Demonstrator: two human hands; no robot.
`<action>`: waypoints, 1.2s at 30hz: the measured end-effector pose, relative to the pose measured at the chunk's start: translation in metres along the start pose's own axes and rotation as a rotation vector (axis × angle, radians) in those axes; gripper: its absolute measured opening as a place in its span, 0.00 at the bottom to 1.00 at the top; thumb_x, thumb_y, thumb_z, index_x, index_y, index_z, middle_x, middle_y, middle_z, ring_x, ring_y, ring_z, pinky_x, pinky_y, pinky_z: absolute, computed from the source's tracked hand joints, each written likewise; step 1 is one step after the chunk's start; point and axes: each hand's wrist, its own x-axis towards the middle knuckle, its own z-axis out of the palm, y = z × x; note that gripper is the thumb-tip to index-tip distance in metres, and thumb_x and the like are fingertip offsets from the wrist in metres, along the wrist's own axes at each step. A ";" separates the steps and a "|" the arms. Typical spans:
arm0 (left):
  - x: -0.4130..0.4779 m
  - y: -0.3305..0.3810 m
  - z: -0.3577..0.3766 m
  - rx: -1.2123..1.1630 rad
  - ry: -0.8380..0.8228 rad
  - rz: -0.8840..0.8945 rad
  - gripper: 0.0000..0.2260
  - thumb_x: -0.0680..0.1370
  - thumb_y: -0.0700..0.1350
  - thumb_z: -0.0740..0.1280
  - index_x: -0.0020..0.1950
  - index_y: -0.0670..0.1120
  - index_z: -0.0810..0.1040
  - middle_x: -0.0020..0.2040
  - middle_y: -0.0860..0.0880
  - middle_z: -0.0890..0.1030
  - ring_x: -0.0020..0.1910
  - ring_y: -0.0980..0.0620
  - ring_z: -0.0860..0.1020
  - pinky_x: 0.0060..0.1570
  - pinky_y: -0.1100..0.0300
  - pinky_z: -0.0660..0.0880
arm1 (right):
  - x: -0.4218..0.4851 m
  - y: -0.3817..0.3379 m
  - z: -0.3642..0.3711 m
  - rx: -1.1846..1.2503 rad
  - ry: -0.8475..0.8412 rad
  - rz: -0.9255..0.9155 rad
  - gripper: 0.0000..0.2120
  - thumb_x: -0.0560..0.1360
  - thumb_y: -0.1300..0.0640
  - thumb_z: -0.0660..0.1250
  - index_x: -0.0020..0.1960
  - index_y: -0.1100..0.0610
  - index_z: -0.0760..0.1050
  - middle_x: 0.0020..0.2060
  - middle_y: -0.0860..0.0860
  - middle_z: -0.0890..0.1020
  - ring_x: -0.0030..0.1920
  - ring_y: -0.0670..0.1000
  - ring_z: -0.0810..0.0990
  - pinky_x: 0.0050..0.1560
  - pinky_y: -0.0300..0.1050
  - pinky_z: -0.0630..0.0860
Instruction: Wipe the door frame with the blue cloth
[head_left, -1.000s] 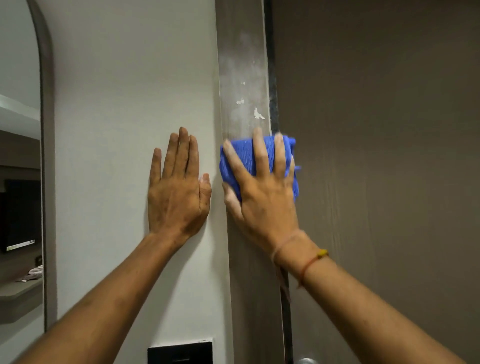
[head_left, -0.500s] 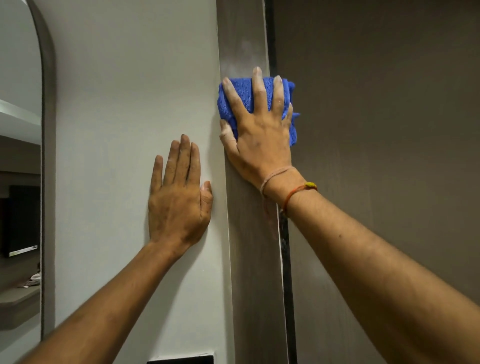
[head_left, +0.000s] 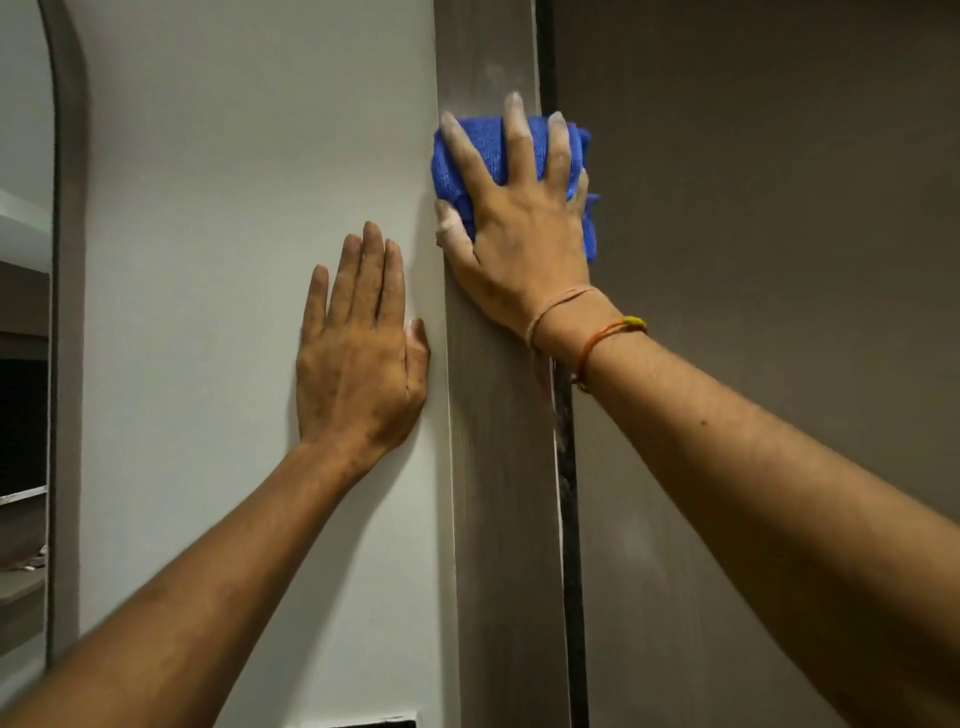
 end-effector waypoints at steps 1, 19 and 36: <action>0.000 0.000 0.000 0.002 -0.002 0.001 0.27 0.79 0.49 0.47 0.76 0.41 0.46 0.78 0.41 0.49 0.77 0.47 0.46 0.75 0.49 0.45 | 0.001 -0.001 0.001 0.002 0.013 0.013 0.29 0.76 0.41 0.54 0.75 0.45 0.50 0.76 0.59 0.50 0.74 0.67 0.46 0.70 0.73 0.50; -0.002 -0.002 0.000 -0.013 -0.029 0.010 0.27 0.79 0.50 0.45 0.76 0.42 0.45 0.78 0.42 0.48 0.77 0.47 0.45 0.76 0.48 0.44 | -0.057 -0.014 0.013 0.048 0.080 0.083 0.30 0.74 0.42 0.54 0.74 0.45 0.52 0.76 0.58 0.54 0.75 0.66 0.47 0.69 0.72 0.50; -0.009 -0.004 -0.001 -0.017 -0.032 0.014 0.28 0.78 0.50 0.46 0.76 0.43 0.45 0.78 0.44 0.48 0.77 0.48 0.45 0.76 0.48 0.45 | -0.094 -0.020 0.010 0.079 0.058 0.196 0.29 0.75 0.47 0.54 0.74 0.48 0.53 0.75 0.60 0.57 0.73 0.67 0.53 0.59 0.77 0.66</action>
